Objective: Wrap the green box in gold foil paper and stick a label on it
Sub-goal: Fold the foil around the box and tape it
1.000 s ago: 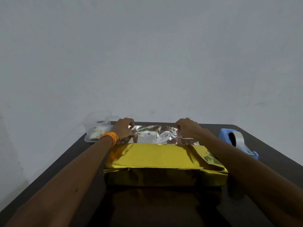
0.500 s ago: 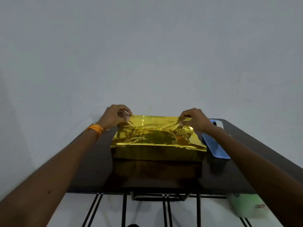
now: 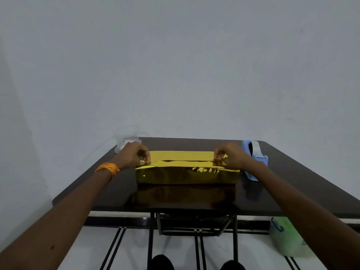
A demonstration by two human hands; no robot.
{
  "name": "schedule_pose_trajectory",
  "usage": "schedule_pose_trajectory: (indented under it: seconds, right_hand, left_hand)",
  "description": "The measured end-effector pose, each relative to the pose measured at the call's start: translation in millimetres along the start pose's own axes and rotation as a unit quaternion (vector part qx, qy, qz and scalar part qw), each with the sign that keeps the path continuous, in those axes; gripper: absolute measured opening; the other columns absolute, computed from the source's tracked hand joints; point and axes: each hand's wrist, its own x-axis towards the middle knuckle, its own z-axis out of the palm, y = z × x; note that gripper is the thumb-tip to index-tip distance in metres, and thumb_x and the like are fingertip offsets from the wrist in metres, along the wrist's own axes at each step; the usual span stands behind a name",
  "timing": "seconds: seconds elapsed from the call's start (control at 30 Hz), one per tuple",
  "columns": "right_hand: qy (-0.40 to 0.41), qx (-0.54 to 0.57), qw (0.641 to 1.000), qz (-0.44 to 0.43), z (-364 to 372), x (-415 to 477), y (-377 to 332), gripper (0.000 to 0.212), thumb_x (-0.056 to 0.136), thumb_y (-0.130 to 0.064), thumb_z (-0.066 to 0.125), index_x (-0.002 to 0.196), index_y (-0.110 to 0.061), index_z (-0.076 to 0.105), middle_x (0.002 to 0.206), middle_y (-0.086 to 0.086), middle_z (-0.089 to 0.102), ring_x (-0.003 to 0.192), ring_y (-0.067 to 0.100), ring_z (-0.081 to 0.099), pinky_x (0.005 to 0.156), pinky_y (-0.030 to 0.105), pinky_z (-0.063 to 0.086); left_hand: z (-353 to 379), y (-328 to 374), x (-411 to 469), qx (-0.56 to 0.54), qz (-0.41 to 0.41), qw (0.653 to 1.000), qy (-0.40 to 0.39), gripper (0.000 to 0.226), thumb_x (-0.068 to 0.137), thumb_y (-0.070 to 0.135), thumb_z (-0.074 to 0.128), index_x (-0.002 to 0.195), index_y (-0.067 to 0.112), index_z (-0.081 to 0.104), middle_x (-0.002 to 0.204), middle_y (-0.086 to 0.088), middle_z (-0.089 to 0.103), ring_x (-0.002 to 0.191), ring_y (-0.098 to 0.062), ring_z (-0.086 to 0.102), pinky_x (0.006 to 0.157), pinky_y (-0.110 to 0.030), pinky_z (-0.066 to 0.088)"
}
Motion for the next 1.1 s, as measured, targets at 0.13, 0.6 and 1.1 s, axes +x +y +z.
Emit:
schedule_pose_trajectory:
  seconds: [0.13,0.6,1.1]
  right_hand:
    - [0.032,0.025,0.999,0.023,-15.6,-4.1,-4.7,0.038,0.077,0.011,0.055,0.075,-0.024,0.069,0.093,0.000,0.070,0.092,0.016,0.063,0.082,0.040,0.055]
    - [-0.003,-0.041,0.996,-0.083,25.6,6.4,-70.9,0.046,0.086,-0.041,0.075,0.123,-0.016,0.067,0.116,0.000,0.063,0.101,0.015,0.056,0.083,0.029,0.046]
    - [0.096,-0.018,0.994,-0.044,46.7,8.7,-62.4,0.033,0.089,-0.041,0.071,0.114,-0.020,0.074,0.105,-0.003,0.065,0.094,0.013,0.058,0.075,0.033,0.052]
  left_hand:
    - [-10.5,-12.3,1.7,0.006,-0.037,0.996,0.084,0.047,0.076,-0.017,0.058,0.062,0.027,0.065,0.072,0.004,0.070,0.070,-0.007,0.064,0.062,-0.021,0.048]
    - [62.5,85.3,25.0,0.160,0.074,0.984,-0.013,0.069,0.078,0.052,0.074,0.136,0.017,0.056,0.125,-0.002,0.056,0.117,-0.021,0.050,0.094,-0.034,0.045]
    - [82.3,85.3,32.4,0.142,0.069,0.984,0.082,0.039,0.083,0.043,0.072,0.117,0.023,0.070,0.114,0.005,0.062,0.105,-0.015,0.053,0.080,-0.028,0.047]
